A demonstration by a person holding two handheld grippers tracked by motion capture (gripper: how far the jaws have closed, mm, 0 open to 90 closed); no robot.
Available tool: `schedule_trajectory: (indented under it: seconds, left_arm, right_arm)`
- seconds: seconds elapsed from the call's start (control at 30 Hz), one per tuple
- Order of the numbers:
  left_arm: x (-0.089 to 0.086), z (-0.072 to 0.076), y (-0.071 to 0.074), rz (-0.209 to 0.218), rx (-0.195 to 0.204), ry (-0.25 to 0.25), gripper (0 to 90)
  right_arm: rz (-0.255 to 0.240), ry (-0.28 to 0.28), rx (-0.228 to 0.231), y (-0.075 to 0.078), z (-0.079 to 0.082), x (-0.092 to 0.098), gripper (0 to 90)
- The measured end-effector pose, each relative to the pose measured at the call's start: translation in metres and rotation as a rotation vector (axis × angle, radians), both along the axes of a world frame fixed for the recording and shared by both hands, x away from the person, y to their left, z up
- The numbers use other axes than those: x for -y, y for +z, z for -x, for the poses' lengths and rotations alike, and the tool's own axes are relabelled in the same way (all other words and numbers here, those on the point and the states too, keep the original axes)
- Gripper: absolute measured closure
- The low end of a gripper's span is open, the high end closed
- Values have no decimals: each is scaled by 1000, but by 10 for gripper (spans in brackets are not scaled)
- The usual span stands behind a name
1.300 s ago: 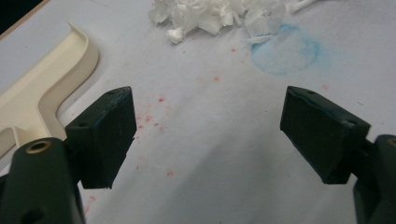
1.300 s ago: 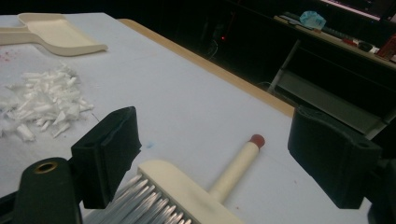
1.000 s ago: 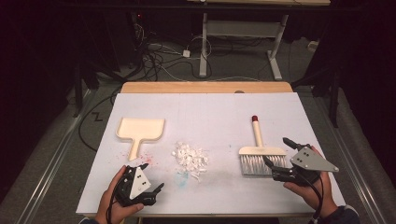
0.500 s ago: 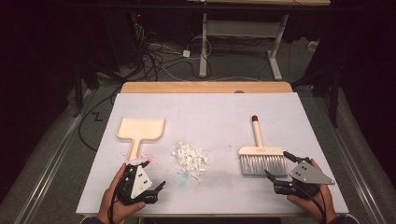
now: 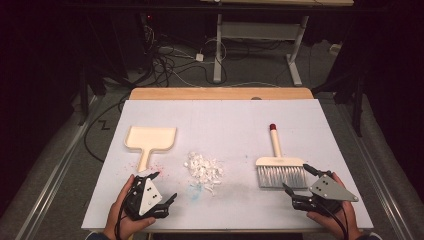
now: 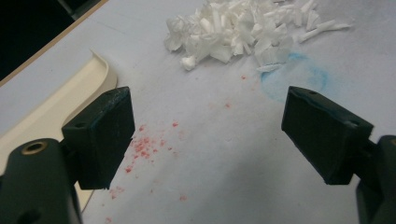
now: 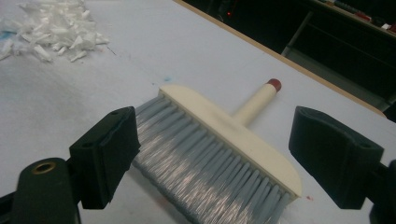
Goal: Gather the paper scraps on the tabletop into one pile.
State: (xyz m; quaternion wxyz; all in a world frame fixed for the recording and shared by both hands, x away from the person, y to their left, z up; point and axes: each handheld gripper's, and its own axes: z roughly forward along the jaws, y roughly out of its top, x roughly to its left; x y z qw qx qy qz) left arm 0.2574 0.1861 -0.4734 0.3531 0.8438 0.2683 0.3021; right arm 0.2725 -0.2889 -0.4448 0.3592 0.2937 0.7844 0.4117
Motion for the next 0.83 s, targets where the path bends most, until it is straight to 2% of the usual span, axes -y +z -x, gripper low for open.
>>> schedule_trajectory:
  seconds: [0.83]
  left_arm:
    - [4, -4, -1, -8, -12, 1, 162]
  right_arm:
    - [2, 7, 9, 2, 1, -1, 167]
